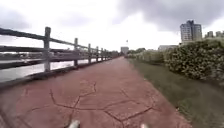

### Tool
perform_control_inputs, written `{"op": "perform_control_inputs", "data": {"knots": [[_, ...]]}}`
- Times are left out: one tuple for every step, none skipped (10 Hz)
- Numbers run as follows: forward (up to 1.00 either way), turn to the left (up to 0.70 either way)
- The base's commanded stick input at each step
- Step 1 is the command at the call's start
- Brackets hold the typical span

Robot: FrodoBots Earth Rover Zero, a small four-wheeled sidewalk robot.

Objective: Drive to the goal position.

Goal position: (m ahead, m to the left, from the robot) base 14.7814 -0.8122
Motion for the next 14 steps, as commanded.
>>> {"op": "perform_control_inputs", "data": {"knots": [[0.70, 0.00], [0.70, 0.00], [0.70, 0.00], [0.70, 0.00], [0.70, 0.00], [0.70, 0.00], [0.70, 0.00], [0.70, 0.00], [0.70, 0.00], [0.70, 0.00], [0.70, 0.00], [0.70, 0.00], [0.70, 0.00], [0.70, 0.00]]}}
